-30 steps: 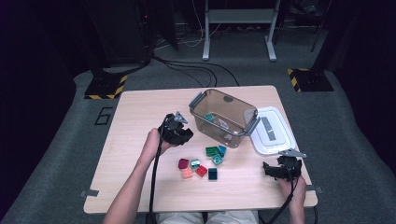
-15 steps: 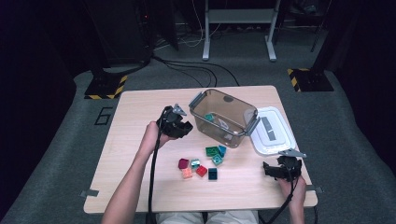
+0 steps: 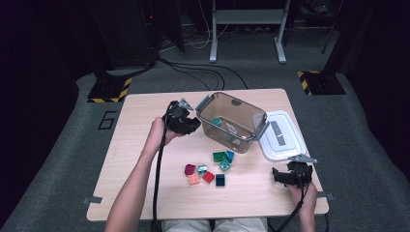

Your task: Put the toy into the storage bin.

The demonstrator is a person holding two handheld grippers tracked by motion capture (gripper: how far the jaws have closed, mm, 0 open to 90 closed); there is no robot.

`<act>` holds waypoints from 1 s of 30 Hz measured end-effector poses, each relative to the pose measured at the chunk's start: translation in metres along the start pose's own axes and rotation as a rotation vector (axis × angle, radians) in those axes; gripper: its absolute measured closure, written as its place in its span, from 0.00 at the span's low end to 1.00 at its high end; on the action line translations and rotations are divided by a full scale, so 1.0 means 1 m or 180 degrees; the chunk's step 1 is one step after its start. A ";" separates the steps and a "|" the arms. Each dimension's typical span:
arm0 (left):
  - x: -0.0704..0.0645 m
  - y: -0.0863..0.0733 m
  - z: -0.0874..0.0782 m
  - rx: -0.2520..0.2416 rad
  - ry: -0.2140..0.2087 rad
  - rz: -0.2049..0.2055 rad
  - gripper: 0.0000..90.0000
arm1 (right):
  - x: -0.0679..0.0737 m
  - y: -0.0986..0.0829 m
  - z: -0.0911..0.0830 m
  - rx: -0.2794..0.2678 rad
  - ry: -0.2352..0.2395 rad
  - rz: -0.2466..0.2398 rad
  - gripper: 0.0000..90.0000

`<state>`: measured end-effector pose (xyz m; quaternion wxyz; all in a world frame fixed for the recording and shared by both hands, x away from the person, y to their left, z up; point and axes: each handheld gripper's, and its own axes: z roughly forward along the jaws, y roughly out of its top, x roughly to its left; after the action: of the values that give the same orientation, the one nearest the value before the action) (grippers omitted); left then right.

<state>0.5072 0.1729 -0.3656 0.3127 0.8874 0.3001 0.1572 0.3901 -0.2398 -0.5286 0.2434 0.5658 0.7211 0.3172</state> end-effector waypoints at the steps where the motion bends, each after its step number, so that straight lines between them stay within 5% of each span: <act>1: 0.001 0.002 -0.001 -0.0009 0.0004 -0.0001 0.65 | 0.000 0.000 0.000 0.0000 0.0000 0.0001 0.08; 30: 0.014 0.056 0.006 -0.0085 0.0144 -0.0005 0.65 | 0.000 0.000 0.000 0.0000 0.0000 0.0002 0.08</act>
<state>0.5453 0.1443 -0.3323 0.3178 0.8791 0.3056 0.1810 0.3901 -0.2398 -0.5286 0.2433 0.5661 0.7209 0.3172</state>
